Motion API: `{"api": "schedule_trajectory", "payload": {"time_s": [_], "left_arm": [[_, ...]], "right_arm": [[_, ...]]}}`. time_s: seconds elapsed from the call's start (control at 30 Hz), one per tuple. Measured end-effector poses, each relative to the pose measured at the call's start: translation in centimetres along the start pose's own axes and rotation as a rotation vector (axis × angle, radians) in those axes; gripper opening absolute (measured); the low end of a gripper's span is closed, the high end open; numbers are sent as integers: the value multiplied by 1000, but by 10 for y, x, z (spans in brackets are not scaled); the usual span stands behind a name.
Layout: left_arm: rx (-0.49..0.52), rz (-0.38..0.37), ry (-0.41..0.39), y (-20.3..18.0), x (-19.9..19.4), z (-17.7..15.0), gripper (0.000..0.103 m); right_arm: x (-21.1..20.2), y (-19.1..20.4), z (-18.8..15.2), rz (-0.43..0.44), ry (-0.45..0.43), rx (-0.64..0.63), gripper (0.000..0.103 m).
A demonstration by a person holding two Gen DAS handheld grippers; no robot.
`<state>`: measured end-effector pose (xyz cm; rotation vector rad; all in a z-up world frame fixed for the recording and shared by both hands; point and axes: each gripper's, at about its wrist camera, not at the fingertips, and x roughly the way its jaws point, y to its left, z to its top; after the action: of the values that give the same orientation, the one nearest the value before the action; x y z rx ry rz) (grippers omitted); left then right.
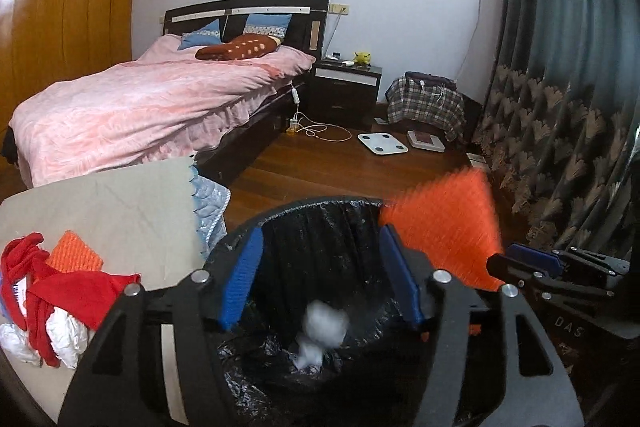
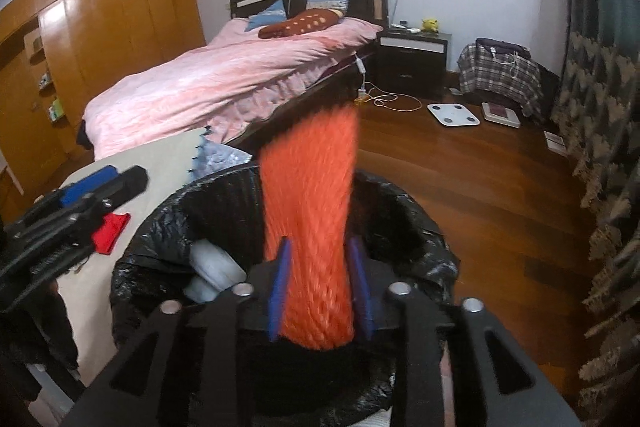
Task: Collect trash
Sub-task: 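Open the right tool to drop the orange net into the bin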
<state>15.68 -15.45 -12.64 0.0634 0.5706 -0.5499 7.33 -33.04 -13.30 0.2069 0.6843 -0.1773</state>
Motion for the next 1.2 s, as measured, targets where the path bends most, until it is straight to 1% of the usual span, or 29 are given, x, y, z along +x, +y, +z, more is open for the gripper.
{"api": "schedule_trajectory", "payload": {"time_s": [0.03, 0.07, 0.1, 0.17, 0.23, 0.27, 0.4, 0.5, 0.53, 0.57, 0.63, 0.9, 1.1, 1.2], "left_arm": [[1, 6, -3, 2, -2, 0, 65], [0, 15, -8, 5, -4, -1, 66], [-3, 24, -12, 7, -7, -1, 70], [-14, 49, -22, 16, -15, -1, 77], [-18, 91, -33, 27, -24, -3, 86], [-20, 105, -38, 31, -29, -2, 86], [-47, 174, -47, 61, -52, -5, 87], [-65, 244, -58, 87, -72, -11, 87], [-73, 281, -62, 98, -80, -15, 87], [-81, 298, -63, 105, -85, -16, 87], [-105, 350, -64, 123, -98, -22, 87], [-177, 510, -48, 188, -132, -42, 87], [-217, 601, -20, 233, -148, -60, 87], [-237, 623, 1, 251, -151, -67, 87]], "right_arm": [[0, -1, -1, -4, -2, 1, 42], [-1, 0, -1, -8, -3, 1, 51], [-1, 1, -1, -12, -9, 1, 56], [-4, 3, -2, -18, -22, 3, 79], [-7, 9, 0, -26, -36, 10, 92], [-8, 12, 1, -26, -43, 13, 95], [-8, 32, 6, -1, -64, 1, 97], [-6, 50, 9, 41, -72, -13, 97], [-5, 57, 9, 57, -74, -23, 97], [-4, 65, 10, 72, -76, -30, 97], [-2, 85, 12, 112, -77, -50, 97], [8, 174, 10, 261, -76, -162, 97], [20, 230, 1, 349, -66, -239, 97], [29, 252, -4, 383, -54, -264, 96]]}}
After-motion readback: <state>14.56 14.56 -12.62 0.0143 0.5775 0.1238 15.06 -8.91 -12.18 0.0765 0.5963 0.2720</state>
